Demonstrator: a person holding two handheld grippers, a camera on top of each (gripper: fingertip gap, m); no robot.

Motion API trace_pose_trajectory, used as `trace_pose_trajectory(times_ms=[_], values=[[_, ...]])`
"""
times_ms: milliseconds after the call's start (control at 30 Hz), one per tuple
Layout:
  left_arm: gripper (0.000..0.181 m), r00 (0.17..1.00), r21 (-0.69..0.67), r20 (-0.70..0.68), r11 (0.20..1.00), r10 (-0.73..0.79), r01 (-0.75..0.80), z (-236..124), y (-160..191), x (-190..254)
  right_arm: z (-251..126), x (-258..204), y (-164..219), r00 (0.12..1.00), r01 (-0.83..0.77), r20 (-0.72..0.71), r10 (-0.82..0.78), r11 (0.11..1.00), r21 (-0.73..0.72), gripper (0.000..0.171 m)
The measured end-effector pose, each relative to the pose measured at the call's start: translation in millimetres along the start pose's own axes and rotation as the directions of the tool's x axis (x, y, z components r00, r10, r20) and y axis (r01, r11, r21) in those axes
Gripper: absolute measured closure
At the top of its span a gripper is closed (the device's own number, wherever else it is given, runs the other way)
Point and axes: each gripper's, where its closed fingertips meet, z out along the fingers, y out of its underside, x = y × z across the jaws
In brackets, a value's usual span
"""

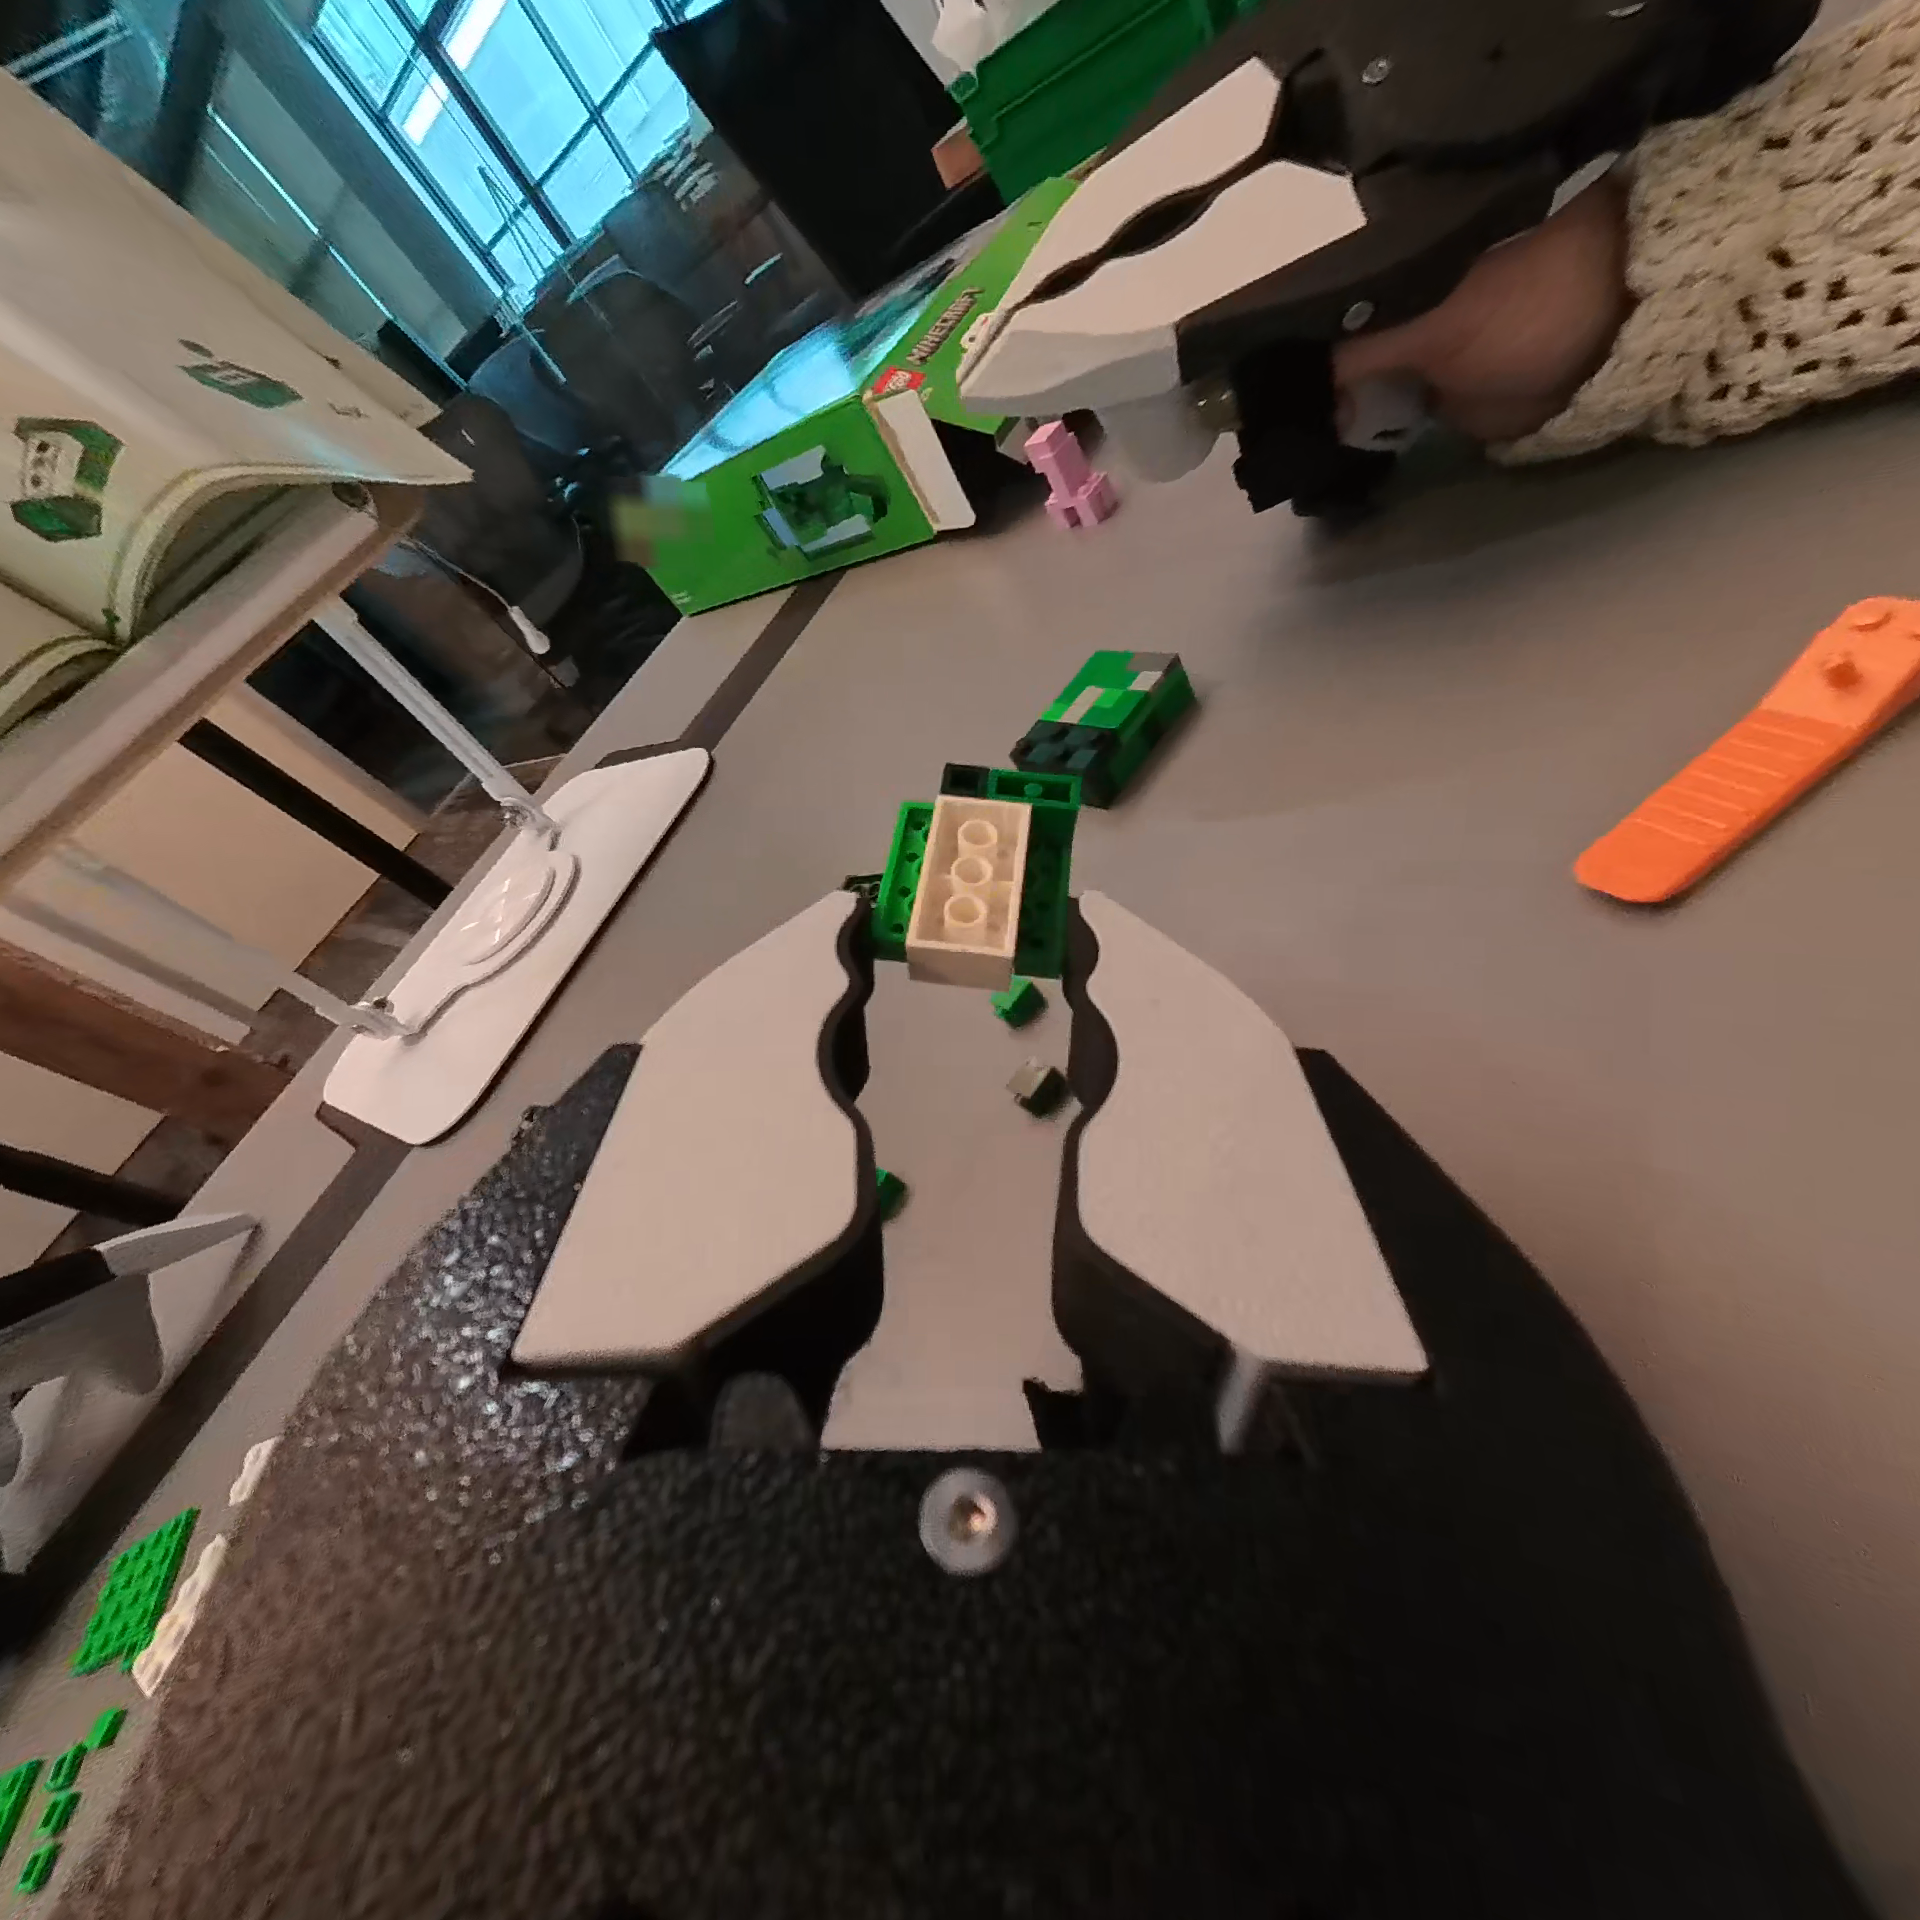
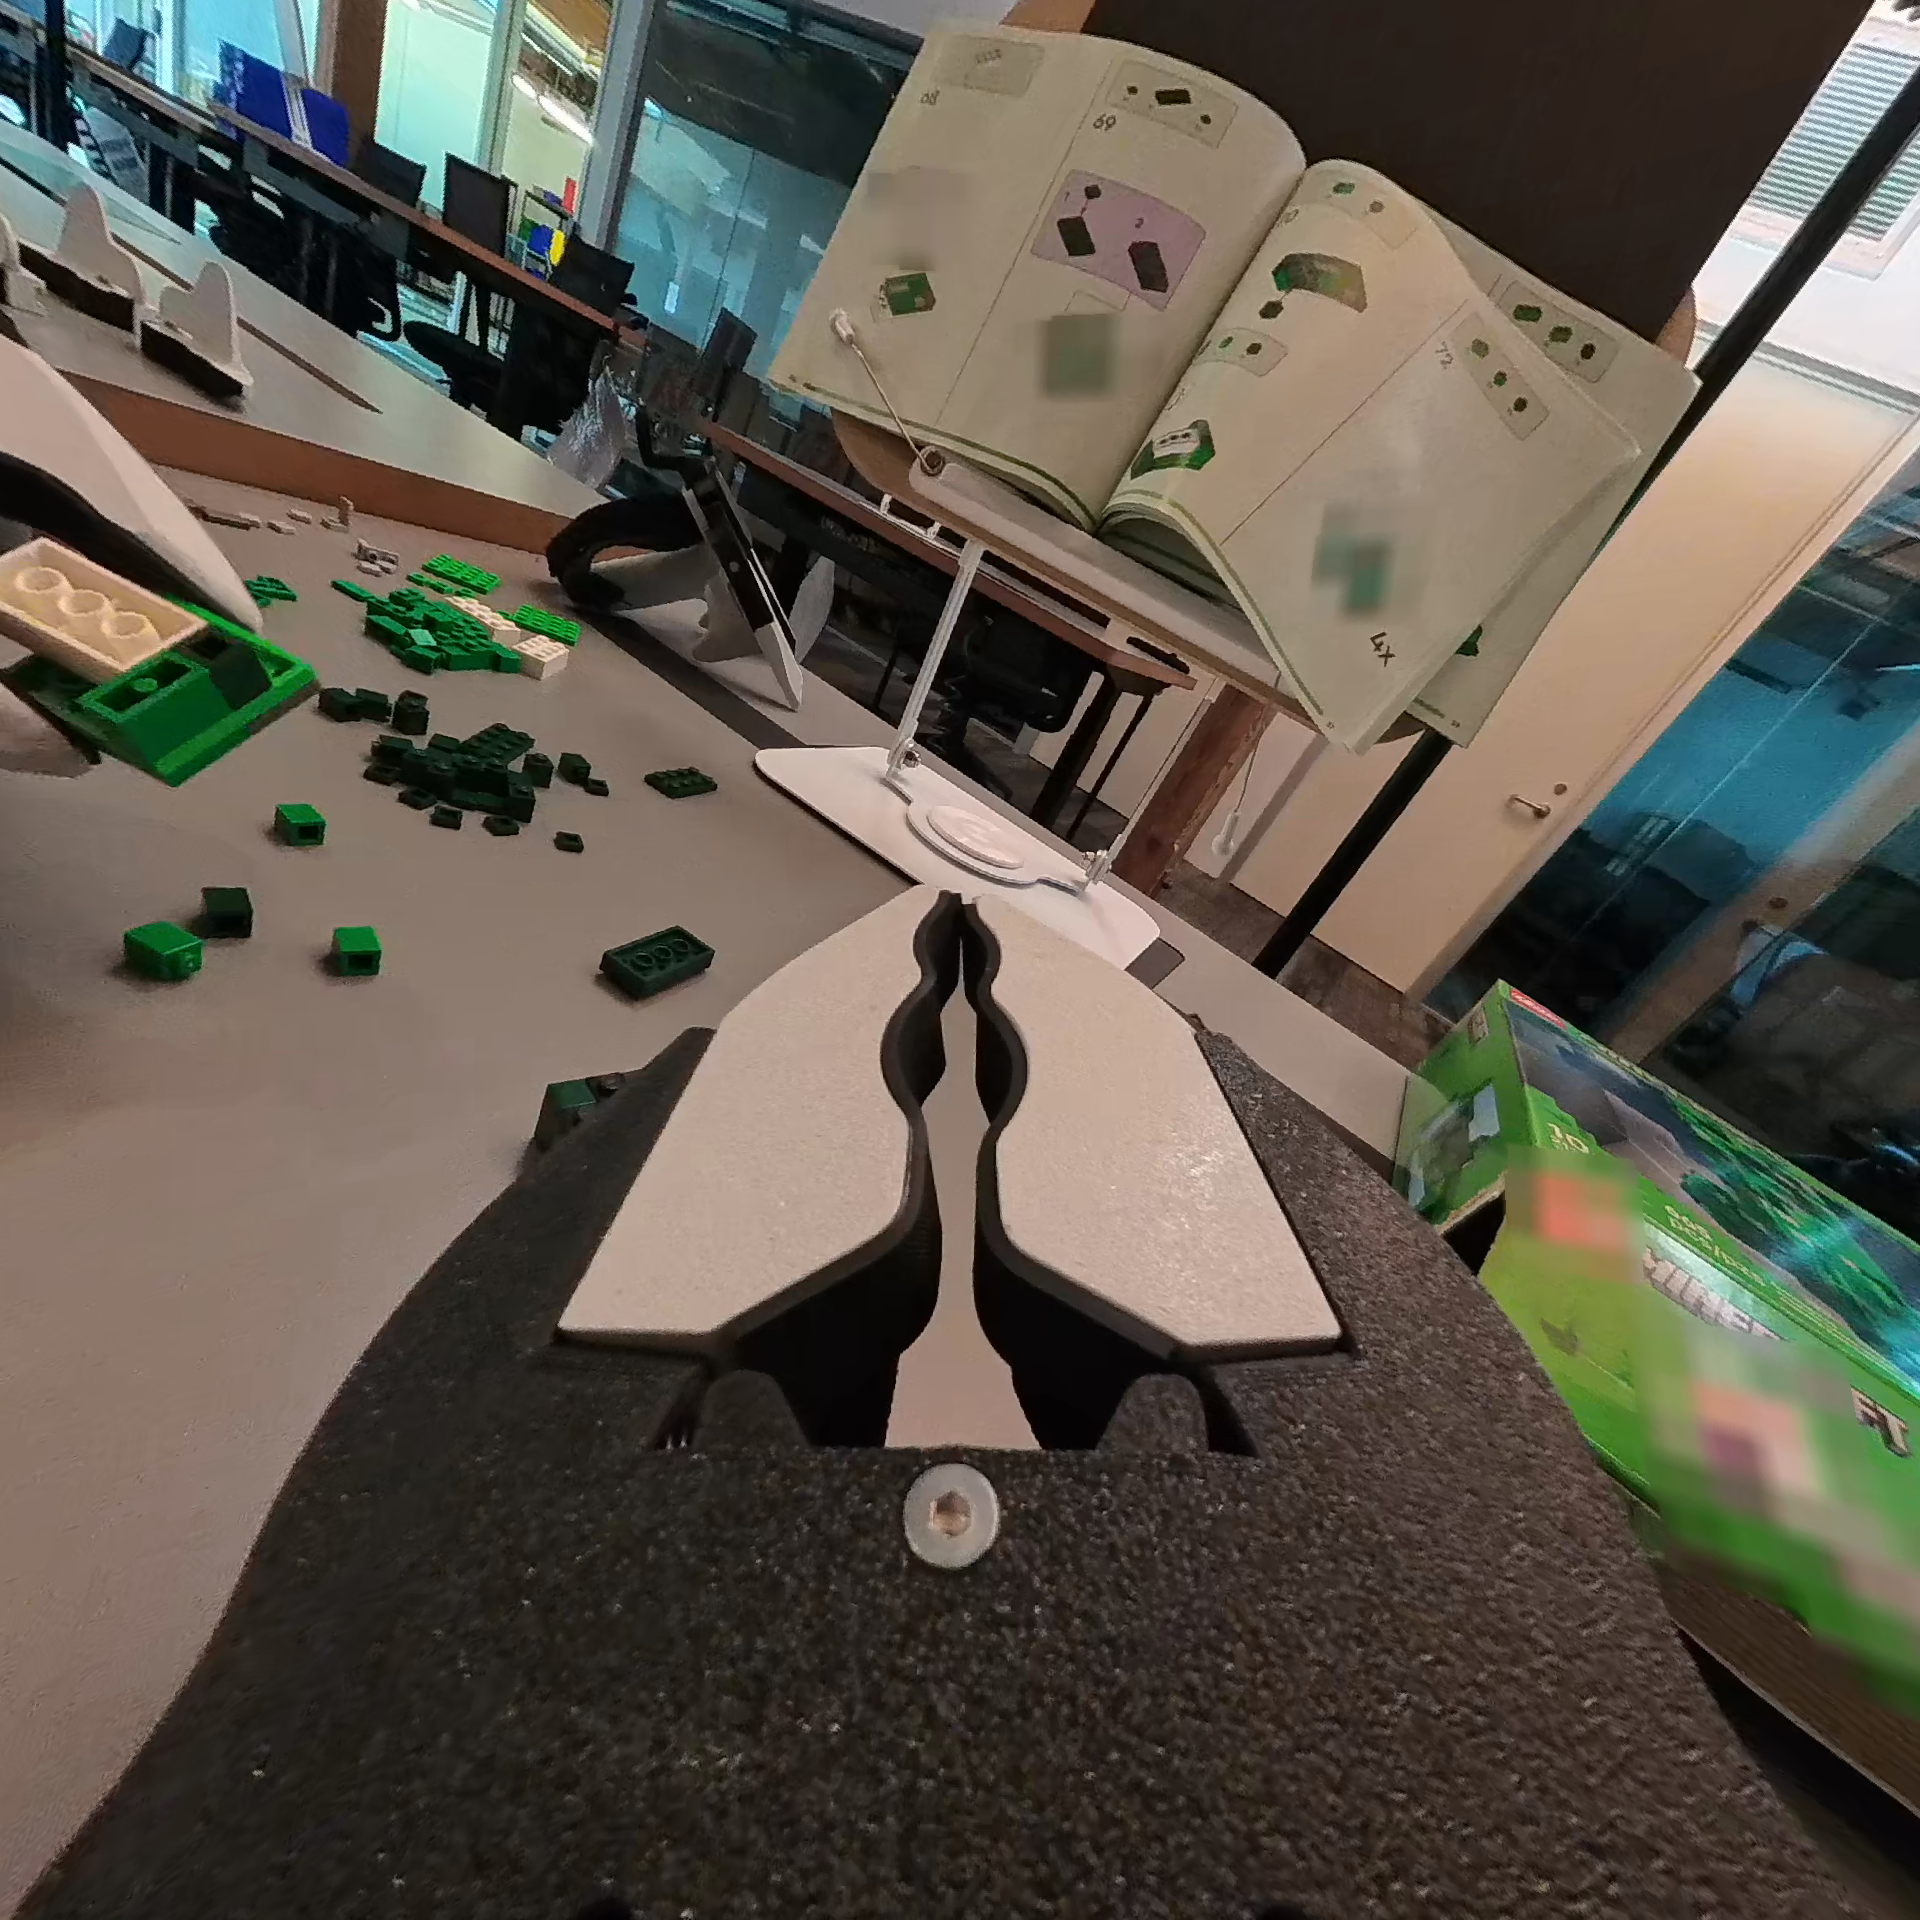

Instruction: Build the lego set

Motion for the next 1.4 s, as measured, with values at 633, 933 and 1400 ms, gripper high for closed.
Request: trace_pose_trajectory(times_ms=[633, 933, 1400], values=[[0.146, 0.979, -0.075, 0.202, 0.997, 0.032, -0.017, -6.4, 13.6, -33.3, 0.6, -3.5, -1.8, 1.000, 0.001, 0.027, -0.001, 1.000, 0.003, 0.171], [0.146, 0.903, -0.102, 0.428, 0.990, -0.043, 0.095, -39.9, 46.0, -88.7, -2.5, -73.9, -13.9, 0.870, -0.092, 0.472, 0.140, 0.988, -0.123, 0.166], [0.146, 0.944, -0.002, 0.310, 0.993, -0.111, 0.117, -38.1, 40.5, -78.0, 27.5, -146.1, 38.8, 0.644, 0.234, 0.721, 0.256, 0.831, -0.504, 0.154]])
